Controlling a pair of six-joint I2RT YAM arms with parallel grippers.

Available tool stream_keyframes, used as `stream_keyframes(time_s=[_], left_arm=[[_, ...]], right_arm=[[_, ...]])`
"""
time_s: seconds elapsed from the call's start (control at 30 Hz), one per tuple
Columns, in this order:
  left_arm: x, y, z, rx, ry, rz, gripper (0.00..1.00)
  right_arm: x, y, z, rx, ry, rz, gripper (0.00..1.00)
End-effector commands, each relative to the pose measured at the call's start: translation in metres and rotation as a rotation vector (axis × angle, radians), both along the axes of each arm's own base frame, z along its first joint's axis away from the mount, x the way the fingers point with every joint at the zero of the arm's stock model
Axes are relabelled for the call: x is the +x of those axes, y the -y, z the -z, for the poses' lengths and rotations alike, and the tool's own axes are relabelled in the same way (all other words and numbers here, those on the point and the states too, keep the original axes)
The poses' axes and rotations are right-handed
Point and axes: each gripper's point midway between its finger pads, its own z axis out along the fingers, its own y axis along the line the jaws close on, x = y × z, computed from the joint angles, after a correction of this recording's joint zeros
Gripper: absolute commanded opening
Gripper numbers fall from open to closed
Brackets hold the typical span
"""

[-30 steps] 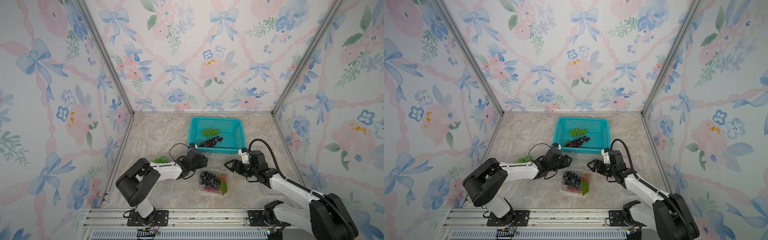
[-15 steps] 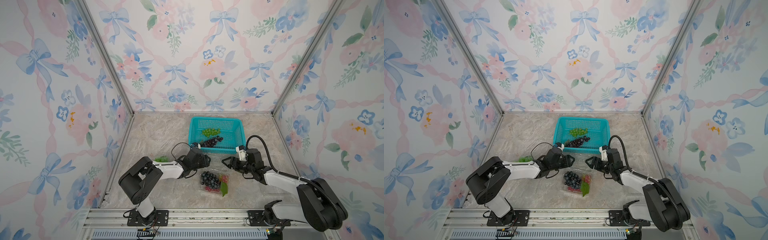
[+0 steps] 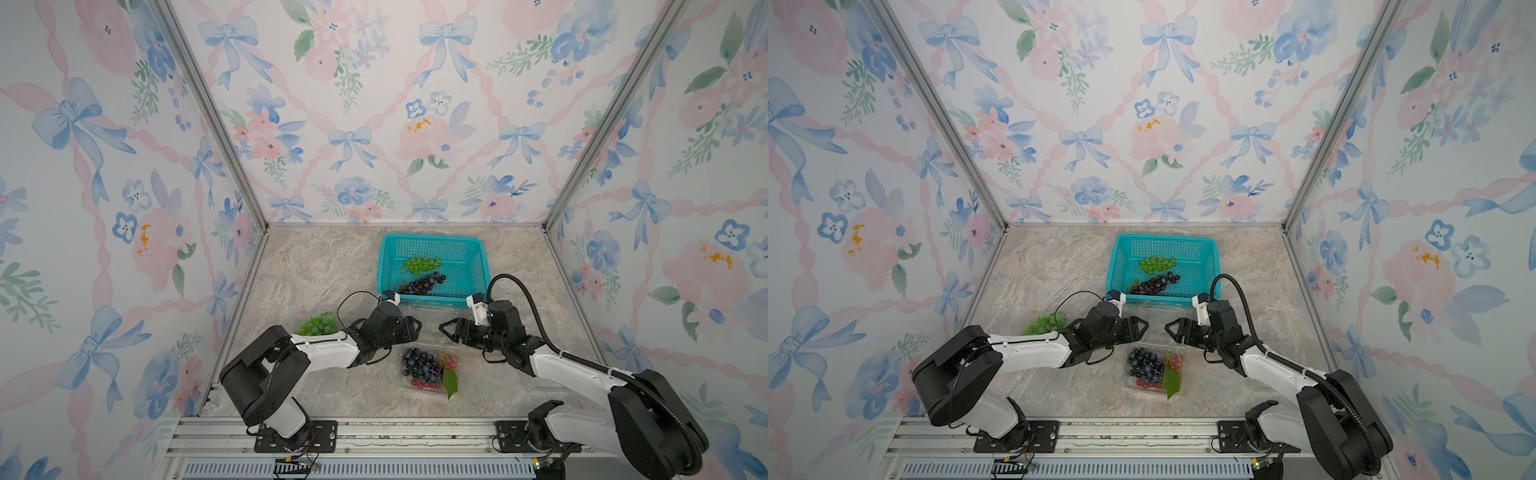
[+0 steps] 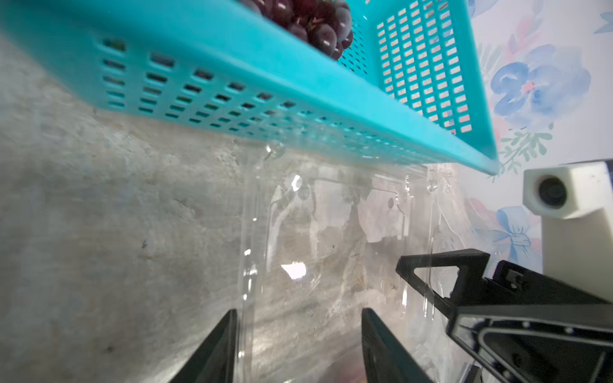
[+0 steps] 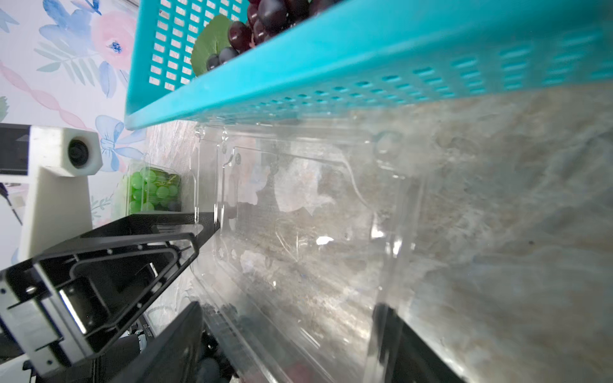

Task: Pack grapes into containers
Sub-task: Close the packing box at the center of the board.

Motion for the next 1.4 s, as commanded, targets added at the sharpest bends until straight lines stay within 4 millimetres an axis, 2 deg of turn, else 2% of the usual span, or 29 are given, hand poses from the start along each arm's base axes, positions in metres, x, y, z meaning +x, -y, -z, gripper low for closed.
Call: stream_keyframes(time_s=[0.0,0.27,0.67,0.83,1.0,1.23,1.37], left_arm=[[-0.007,-0.001,-0.003,-0.013,-0.002,0.007,0.6],[-0.02,-0.006,-0.004,-0.02,0.0,-0.004,0.6],[-0.02,-0.005,-0.018,-0.038,0.035,-0.013,0.6],[-0.01,0.003,-0.028,-0.035,0.074,-0.008,0.6],[0.001,0.015,-0.03,-0.025,0.087,-0.001,0.6],[0.022,0.031,-0.048,-0.032,0.141,-0.01,0.6],[0.032,0.027,-0.058,-0.053,0.152,-0.026,0.61]], right_arm=[[-0.011,0.003,0.012,-0.049,-0.031,-0.006,0.8],[-0.022,0.0,0.004,-0.08,-0.004,-0.023,0.8],[-0.026,-0.006,-0.01,-0.092,0.035,-0.034,0.8],[-0.023,-0.004,-0.016,-0.096,0.056,-0.021,0.8],[-0.015,-0.003,-0.025,-0.095,0.075,-0.014,0.8],[-0.004,0.017,-0.03,-0.097,0.079,0.043,0.8],[-0.004,0.027,-0.04,-0.123,0.113,0.027,0.84]])
